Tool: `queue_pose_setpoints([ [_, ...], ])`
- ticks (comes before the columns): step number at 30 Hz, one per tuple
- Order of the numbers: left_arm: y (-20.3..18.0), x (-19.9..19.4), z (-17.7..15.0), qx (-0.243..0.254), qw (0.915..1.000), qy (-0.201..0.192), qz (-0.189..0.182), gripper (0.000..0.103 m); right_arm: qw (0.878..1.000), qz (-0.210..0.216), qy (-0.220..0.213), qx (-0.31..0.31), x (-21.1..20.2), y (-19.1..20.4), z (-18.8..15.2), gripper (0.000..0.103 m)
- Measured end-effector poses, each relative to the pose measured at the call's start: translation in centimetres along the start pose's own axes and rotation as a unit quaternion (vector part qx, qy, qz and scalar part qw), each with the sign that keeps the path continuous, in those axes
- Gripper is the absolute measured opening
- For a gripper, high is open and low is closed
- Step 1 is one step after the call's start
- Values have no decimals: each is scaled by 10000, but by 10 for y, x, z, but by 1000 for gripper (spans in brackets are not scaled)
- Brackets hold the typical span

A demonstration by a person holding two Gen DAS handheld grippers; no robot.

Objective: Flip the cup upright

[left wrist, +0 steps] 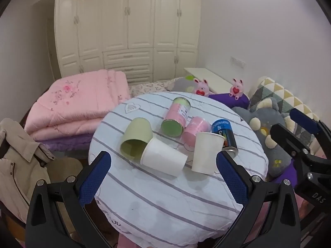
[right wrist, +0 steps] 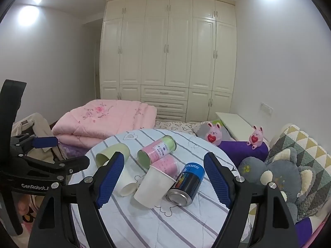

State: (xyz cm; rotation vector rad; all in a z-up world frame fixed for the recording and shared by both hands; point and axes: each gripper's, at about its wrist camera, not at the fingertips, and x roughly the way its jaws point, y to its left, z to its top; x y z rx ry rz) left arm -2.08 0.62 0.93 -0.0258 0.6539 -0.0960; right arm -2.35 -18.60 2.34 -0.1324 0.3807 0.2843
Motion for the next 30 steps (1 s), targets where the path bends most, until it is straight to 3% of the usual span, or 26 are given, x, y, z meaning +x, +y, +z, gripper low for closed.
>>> queue_pose_setpoints([
  [12, 1, 9, 5, 66, 9998, 165, -68, 103, 9998, -104, 144, 17, 12, 12, 5, 81],
  [30, 11, 45, 21, 184, 9980, 603, -80, 103, 9988, -128, 440, 196, 41, -3, 10, 81],
])
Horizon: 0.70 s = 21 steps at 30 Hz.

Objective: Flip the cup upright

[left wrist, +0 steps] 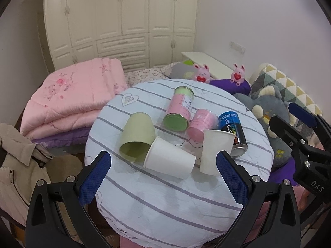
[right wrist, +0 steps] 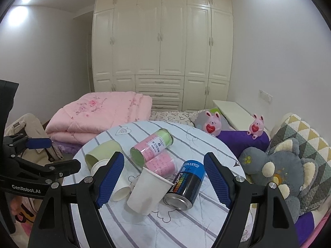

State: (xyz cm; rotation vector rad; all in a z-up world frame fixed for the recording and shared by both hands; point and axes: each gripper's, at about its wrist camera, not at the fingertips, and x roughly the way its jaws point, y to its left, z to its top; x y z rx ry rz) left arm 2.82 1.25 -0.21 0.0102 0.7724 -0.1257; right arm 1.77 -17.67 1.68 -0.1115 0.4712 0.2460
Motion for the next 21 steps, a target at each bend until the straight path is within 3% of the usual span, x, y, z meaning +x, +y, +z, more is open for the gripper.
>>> queue_pose_setpoints([
  [21, -14, 23, 20, 161, 9996, 220, -116, 103, 9998, -33, 163, 86, 21, -14, 9, 81],
])
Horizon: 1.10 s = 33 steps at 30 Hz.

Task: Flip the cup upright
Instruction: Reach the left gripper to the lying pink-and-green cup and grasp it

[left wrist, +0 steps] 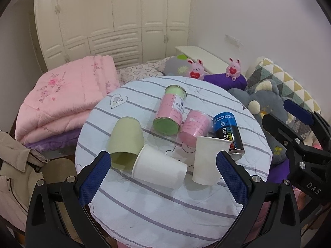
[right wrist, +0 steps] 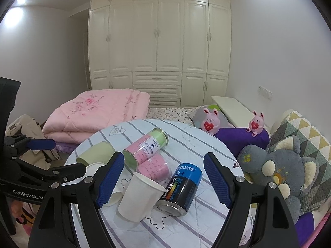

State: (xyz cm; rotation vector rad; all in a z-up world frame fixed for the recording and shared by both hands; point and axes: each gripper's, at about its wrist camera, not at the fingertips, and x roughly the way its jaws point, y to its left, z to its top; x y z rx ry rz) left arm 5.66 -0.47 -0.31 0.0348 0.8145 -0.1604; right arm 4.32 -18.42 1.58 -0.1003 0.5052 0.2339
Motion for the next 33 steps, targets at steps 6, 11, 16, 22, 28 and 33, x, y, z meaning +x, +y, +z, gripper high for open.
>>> queue_pose_setpoints([
  [6, 0, 8, 4, -30, 9999, 121, -95, 103, 9999, -12, 99, 64, 7, -6, 1, 81],
  [11, 1, 14, 12, -53, 9997, 181, -135, 103, 9997, -7, 219, 70, 15, -8, 3, 81],
  [16, 0, 22, 23, -61, 9994, 289, -198, 103, 9994, -23, 337, 90, 25, -13, 6, 81],
  [22, -2, 53, 42, 61, 9986, 530, 9, 103, 9986, 9, 485, 216, 39, -25, 9, 81],
  [28, -8, 92, 64, 148, 9960, 841, 247, 103, 9979, 22, 596, 239, 58, -37, 12, 81],
  [33, -11, 135, 83, 140, 9919, 1212, 350, 103, 9971, 69, 695, 302, 80, -49, 12, 81],
])
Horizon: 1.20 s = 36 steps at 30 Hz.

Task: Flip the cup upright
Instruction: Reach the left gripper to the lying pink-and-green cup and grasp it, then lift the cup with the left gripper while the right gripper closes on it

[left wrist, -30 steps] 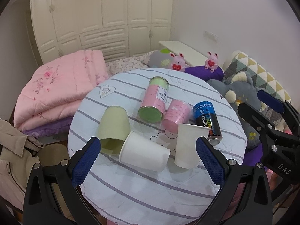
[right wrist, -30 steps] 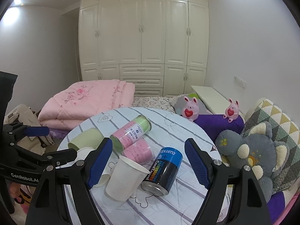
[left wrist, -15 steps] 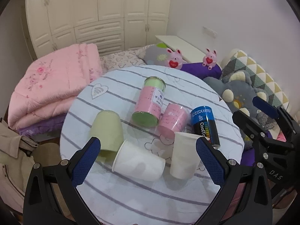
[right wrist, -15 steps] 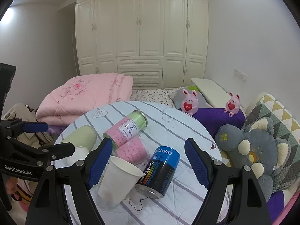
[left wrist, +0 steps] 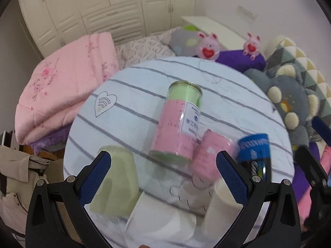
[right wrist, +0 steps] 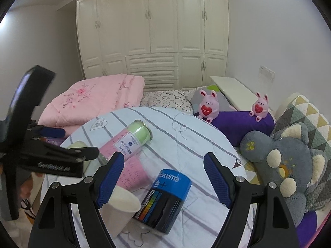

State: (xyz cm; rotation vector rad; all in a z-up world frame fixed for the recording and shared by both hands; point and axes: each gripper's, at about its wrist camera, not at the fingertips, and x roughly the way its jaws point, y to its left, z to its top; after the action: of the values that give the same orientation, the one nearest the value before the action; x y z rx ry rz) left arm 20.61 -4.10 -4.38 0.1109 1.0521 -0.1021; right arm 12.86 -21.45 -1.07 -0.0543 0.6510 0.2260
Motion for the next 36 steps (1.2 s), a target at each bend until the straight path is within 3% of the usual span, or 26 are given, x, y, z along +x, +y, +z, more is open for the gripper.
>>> queue_pose_setpoints([
  [11, -1, 71, 41, -127, 9961, 755, 439, 103, 9981, 311, 447, 290, 53, -39, 24, 81],
  [17, -5, 95, 49, -162, 9943, 1026, 258, 103, 9917, 630, 890, 688, 81, -51, 24, 81],
  [22, -4, 111, 50, -307, 9920, 1225, 27, 91, 9877, 804, 1090, 781, 90, -49, 21, 81],
  [24, -2, 119, 50, -515, 9895, 1348, -118, 72, 9870, 832, 1123, 789, 91, -48, 22, 81],
  [31, 13, 115, 56, -1298, 9864, 1003, 56, 72, 9875, 753, 1111, 825, 94, -51, 29, 81],
  [36, 18, 118, 55, -1312, 9843, 1154, 253, 73, 9884, 666, 1149, 739, 102, -49, 33, 81],
])
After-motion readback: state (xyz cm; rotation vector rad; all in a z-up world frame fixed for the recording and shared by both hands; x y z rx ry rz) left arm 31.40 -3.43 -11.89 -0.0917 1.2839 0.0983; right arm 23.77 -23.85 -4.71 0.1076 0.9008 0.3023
